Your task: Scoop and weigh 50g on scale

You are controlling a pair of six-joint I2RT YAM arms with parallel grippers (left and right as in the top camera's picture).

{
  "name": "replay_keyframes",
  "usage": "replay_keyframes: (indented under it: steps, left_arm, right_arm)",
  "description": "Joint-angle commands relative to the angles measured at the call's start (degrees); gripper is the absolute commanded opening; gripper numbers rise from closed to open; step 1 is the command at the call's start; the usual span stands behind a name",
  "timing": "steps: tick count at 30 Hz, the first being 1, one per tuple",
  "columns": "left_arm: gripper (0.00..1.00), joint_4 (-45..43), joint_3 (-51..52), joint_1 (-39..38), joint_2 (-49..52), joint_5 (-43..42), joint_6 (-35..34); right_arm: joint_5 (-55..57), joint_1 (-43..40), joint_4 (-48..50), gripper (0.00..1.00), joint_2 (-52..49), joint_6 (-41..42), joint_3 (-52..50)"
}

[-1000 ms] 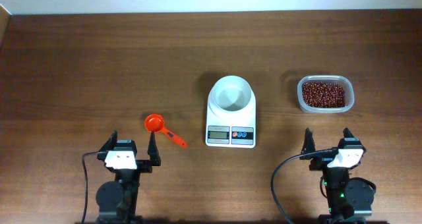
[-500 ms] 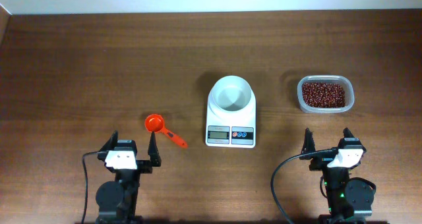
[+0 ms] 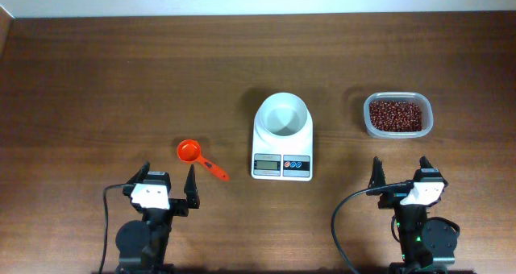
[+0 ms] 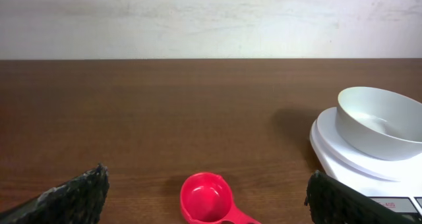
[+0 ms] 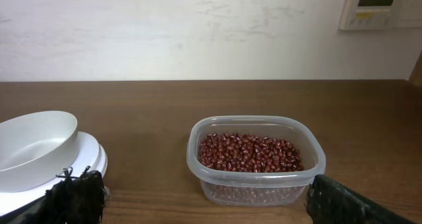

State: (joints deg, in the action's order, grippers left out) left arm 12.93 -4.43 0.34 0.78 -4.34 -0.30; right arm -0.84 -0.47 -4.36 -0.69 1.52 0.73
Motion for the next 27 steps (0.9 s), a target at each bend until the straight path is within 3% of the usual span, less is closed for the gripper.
replay_keyframes:
  steps: [1, 12, 27]
  left_arm:
    - [0.99, 0.24, -2.47, -0.28, -0.46, -0.87, -2.99]
    - [0.99, 5.90, -8.92, -0.28, 1.40, -3.89, -3.28]
    - [0.99, 12.24, -23.32, -0.28, 23.52, -11.43, -3.37]
  right_arm:
    - [0.68, 0.42, -0.20, 0.99, 0.39, 0.17, -0.42]
    - [0.68, 0.42, -0.22, 0.99, 0.39, 0.17, -0.42]
    - [0.68, 0.42, -0.22, 0.99, 0.39, 0.17, -0.42]
